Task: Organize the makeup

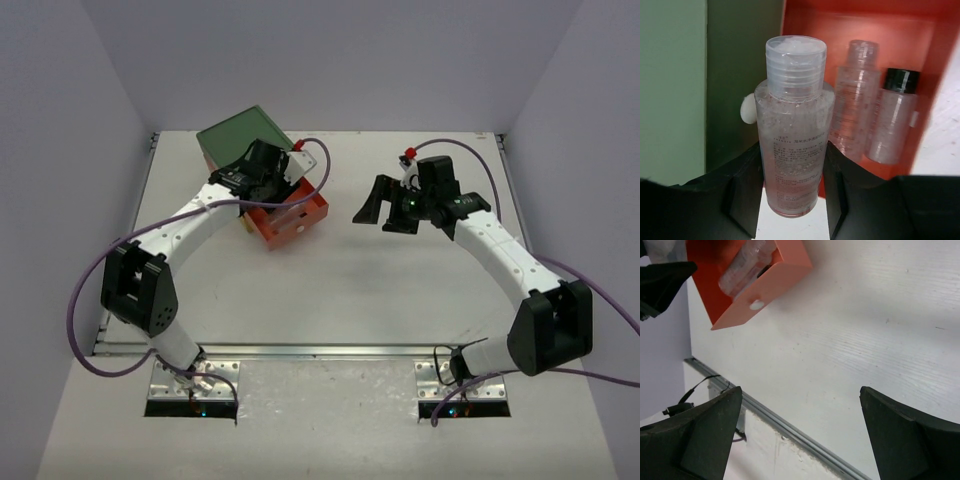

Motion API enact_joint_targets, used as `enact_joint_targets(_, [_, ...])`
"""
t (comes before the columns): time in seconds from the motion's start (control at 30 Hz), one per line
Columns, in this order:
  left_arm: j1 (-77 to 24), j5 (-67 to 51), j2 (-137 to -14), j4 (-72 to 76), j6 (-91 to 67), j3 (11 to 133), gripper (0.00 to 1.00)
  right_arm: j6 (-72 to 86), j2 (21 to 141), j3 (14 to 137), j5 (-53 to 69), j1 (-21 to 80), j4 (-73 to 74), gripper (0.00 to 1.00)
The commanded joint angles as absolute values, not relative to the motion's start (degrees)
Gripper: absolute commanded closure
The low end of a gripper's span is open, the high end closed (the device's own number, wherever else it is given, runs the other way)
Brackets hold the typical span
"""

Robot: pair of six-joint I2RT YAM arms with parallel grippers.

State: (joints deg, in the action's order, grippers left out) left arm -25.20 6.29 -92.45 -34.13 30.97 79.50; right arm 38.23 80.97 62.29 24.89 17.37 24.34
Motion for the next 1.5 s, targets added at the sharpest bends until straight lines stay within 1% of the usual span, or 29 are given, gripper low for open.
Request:
enact_joint_targets(0.0, [-25.66, 14.32, -95.13, -27.60, 30.50, 82.21, 0.94, 35.49, 78.40, 62.59, 19.46, 17.95, 24.97, 0.01])
enact_joint_targets(0.13, [-25.66, 16.49, -97.02, -27.62, 30.59, 82.34, 0.73, 34.69, 77.77, 62.39, 19.17, 17.93, 25.84, 0.01])
enact_joint_targets(0.23, [-25.66, 15.78, -96.73, -27.95, 30.67, 82.02, 0.41, 34.15, 77.52, 62.44, 19.41, 17.93, 25.73, 0.01])
enact_joint_targets(0.27, [-25.66, 15.67, -96.55, -27.95, 30.72, 81.89, 0.32, 34.00, 77.52, 62.60, 19.55, 17.95, 25.62, 0.01])
enact_joint_targets(0.37, [-25.66, 15.68, -96.42, -28.16, 30.85, 82.24, 0.22, 33.87, 77.66, 62.56, 20.58, 17.93, 24.65, 0.01])
enact_joint_targets(0.4, [-25.66, 15.19, -96.32, -28.39, 30.85, 82.35, 0.20, 33.84, 77.69, 62.30, 21.35, 17.93, 24.01, 0.01])
enact_joint_targets(0.5, [-26.30, 13.65, -95.16, -28.67, 30.59, 82.27, 0.18, 35.25, 77.99, 59.70, 31.45, 17.93, 16.36, 0.01])
enact_joint_targets(0.63, [-27.49, 13.02, -93.63, -29.59, 30.25, 83.88, 0.18, 40.30, 78.40, 56.48, 38.28, 18.02, 5.68, 0.01])
enact_joint_targets(0.73, [-27.77, 7.84, -92.06, -32.55, 27.32, 88.93, 0.17, 39.44, 77.87, 54.32, 36.19, 19.50, -0.32, 0.01])
enact_joint_targets(0.83, [-27.77, 3.12, -90.97, -35.41, 25.23, 96.79, 0.17, 32.85, 78.50, 53.70, 27.74, 24.95, -1.19, 0.01])
enact_joint_targets(0.93, [-26.63, 3.25, -90.99, -35.94, 24.85, 102.80, 0.15, 28.71, 79.96, 53.27, 20.49, 28.99, -2.02, 0.01])
enact_joint_targets(0.97, [-24.66, 3.14, -91.82, -36.20, 24.29, 104.09, 0.15, 29.24, 80.54, 53.01, 19.16, 29.85, -3.16, 0.03])
enact_joint_targets(1.03, [-19.67, 2.64, -94.60, -38.96, 22.75, 109.44, 0.15, 35.96, 83.16, 51.60, 15.73, 30.15, -5.09, 0.10])
enact_joint_targets(1.07, [-15.99, 2.55, -95.91, -40.19, 22.14, 111.12, 0.16, 37.81, 84.04, 51.42, 14.95, 30.15, -5.27, 0.15])
enact_joint_targets(1.1, [-13.79, 2.55, -97.92, -41.94, 21.52, 113.44, 0.16, 39.88, 85.42, 51.67, 14.82, 30.15, -5.34, 0.24])
enact_joint_targets(1.13, [-12.93, 2.55, -99.39, -42.62, 21.06, 115.03, 0.16, 41.44, 86.49, 51.98, 14.77, 30.15, -5.47, 0.28])
enact_joint_targets(1.33, [-6.60, 5.02, -101.02, -40.27, 20.20, 113.54, 0.16, 50.15, 93.66, 53.53, 17.33, 30.15, -10.35, 0.32])
enact_joint_targets(1.4, [-5.63, 6.22, -102.02, -39.67, 20.01, 113.82, 0.16, 51.61, 95.54, 55.19, 17.28, 30.15, -10.98, 0.37])
enact_joint_targets(1.47, [-4.23, 7.46, -103.17, -38.77, 19.60, 113.82, 0.16, 53.42, 98.50, 56.76, 16.70, 30.15, -10.99, 0.46])
